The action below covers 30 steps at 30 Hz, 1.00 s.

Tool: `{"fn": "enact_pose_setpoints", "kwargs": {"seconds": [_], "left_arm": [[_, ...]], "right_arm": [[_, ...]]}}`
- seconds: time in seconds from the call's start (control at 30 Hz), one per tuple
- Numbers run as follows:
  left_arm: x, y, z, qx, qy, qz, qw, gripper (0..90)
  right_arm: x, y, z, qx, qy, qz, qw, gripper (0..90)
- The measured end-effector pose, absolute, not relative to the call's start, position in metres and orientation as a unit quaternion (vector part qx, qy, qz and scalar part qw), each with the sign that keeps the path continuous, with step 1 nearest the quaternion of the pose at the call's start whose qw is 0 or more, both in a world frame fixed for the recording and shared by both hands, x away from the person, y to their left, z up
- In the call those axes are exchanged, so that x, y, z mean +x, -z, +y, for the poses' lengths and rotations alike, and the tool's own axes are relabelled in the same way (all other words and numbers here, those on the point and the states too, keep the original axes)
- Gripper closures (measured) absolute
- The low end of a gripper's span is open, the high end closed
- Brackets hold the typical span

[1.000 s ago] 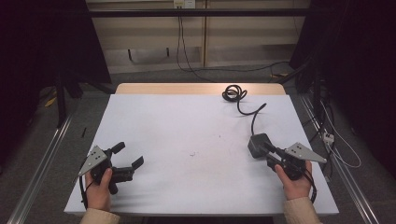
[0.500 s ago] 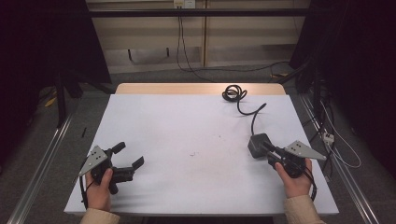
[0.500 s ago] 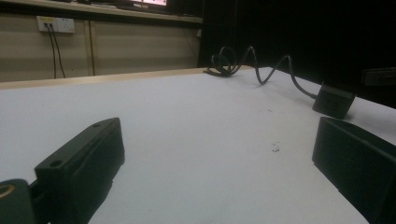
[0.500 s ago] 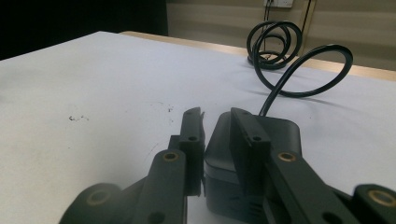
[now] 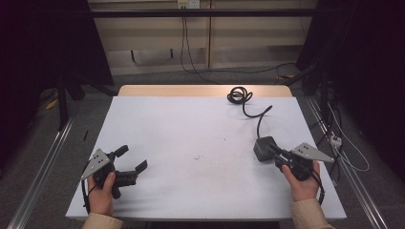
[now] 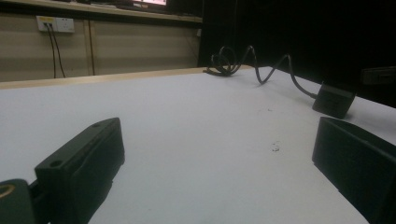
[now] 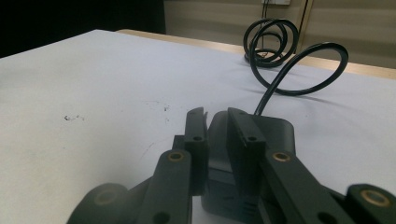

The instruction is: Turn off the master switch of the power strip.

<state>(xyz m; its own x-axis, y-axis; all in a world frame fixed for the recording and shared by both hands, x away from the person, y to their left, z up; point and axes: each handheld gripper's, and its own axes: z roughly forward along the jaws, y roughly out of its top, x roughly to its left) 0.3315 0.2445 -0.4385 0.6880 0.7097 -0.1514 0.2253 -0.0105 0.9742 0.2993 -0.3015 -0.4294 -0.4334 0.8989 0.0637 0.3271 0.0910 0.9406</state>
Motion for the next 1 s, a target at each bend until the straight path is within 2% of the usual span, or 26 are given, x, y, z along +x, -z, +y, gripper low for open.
{"fn": "enact_pose_setpoints", "kwargs": {"seconds": [1.0], "left_arm": [[0.331,0.439,0.244,0.684,-0.197,0.342,0.613,2.2]], "right_arm": [[0.311,0.430,-0.310,0.477,-0.492,0.673,0.277,85.9]]}}
